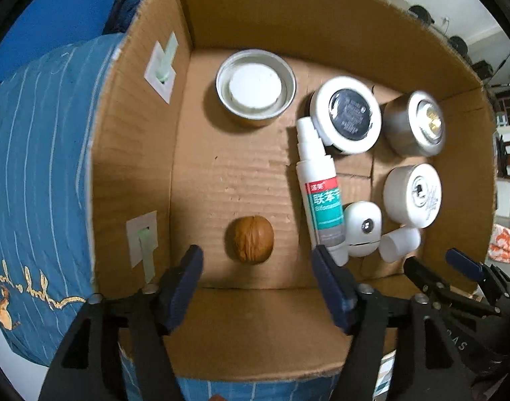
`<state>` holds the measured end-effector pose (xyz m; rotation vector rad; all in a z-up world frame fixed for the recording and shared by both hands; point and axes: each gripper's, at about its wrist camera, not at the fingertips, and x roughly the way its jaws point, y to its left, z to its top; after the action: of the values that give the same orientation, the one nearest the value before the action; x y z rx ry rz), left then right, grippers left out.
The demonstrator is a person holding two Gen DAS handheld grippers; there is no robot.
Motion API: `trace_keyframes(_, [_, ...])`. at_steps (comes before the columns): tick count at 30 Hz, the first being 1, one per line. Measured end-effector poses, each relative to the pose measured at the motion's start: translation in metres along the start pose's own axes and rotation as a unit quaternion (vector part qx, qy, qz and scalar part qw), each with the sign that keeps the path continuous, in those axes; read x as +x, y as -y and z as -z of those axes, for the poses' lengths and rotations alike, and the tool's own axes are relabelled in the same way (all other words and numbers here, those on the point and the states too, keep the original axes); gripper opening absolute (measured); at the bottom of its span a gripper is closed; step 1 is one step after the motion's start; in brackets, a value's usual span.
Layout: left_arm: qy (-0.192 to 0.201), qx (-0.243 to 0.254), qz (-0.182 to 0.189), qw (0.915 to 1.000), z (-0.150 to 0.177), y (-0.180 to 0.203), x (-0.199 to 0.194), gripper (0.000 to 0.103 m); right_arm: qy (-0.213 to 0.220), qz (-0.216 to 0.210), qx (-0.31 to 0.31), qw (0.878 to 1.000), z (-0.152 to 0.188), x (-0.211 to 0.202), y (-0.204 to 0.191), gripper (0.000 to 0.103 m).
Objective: Organize rigid objects
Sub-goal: 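Lift both open tools up out of the box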
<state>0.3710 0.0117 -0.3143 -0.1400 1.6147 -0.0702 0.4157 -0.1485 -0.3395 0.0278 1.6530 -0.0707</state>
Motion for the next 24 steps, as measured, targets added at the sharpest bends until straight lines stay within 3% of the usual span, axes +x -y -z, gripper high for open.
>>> trace_keyframes(2, [0.013,0.006,-0.015,0.9998,0.0,0.001,-0.009,0.095,0.012,0.004,-0.007,1.0,0.001,-0.008,-0.003,0.089])
trace_keyframes(5, [0.029,0.014,-0.024,0.9992,0.001,-0.001,-0.022,0.101,0.029,0.008,-0.014,0.999,0.003,-0.02,-0.006,0.103])
trace_keyframes(16, [0.093,0.009,-0.023,0.9954,0.033,-0.001,-0.085,0.102,0.064,0.003,-0.025,0.998,0.03,-0.059,-0.005,0.103])
trace_keyframes(24, [0.176,0.018,-0.026,0.9839,0.094,0.013,-0.158,0.102,0.15,-0.031,-0.015,0.988,0.088,-0.139,0.016,0.103])
